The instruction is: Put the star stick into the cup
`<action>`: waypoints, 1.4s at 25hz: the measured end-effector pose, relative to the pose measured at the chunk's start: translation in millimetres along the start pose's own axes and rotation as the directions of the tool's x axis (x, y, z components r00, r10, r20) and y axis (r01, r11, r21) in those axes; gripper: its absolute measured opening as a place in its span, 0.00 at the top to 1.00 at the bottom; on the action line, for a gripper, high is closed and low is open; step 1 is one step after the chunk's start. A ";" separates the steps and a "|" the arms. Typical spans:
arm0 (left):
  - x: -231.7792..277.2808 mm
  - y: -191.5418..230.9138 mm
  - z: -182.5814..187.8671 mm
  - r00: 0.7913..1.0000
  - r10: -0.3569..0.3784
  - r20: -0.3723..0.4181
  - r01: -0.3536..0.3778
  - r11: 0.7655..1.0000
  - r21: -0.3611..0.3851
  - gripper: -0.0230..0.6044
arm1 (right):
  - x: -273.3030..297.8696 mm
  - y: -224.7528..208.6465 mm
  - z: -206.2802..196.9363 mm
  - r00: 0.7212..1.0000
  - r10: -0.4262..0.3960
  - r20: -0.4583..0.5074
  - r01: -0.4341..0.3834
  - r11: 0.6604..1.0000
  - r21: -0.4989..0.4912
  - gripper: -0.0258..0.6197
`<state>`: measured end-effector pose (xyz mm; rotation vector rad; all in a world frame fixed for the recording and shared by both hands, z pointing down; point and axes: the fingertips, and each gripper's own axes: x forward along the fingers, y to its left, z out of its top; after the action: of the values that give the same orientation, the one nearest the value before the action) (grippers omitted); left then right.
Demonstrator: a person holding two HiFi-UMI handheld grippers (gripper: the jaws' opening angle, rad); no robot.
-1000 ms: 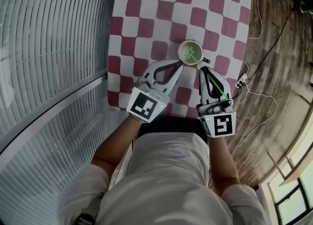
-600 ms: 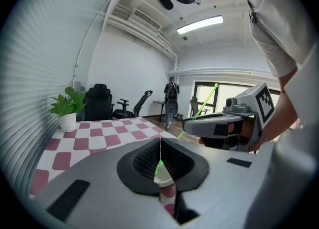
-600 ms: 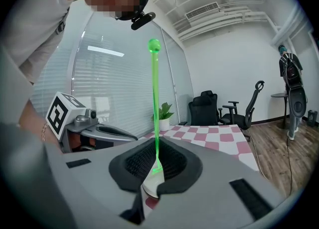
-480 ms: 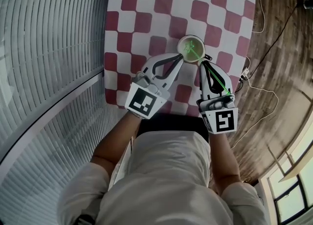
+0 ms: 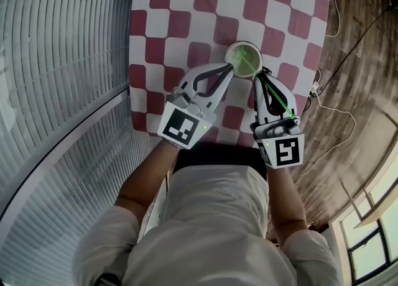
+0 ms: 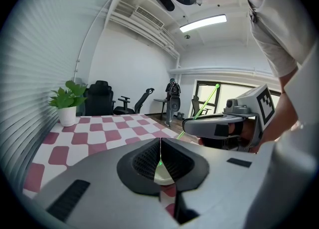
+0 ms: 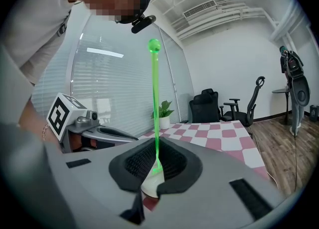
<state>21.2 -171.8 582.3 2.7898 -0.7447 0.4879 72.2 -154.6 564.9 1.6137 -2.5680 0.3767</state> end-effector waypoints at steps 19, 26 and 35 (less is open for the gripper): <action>3.0 1.9 -15.6 1.000 -0.003 -0.014 0.003 1.000 -0.015 0.91 | 6.3 -8.0 -18.3 1.000 -0.024 -0.009 0.024 1.000 0.011 0.90; 1.6 2.5 -21.5 1.000 0.000 -0.016 0.000 1.000 -0.021 0.91 | 6.3 -8.5 -26.6 0.999 -0.031 -0.023 0.031 0.999 0.006 0.90; 0.3 -1.0 -24.3 1.000 -0.004 -0.018 0.004 1.000 -0.023 0.91 | 3.8 -9.0 -26.1 0.999 -0.035 -0.011 0.036 0.999 0.014 0.90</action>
<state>15.6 -164.2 604.7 2.7615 -0.7360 0.4999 77.0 -155.1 592.4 1.6545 -2.5307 0.4007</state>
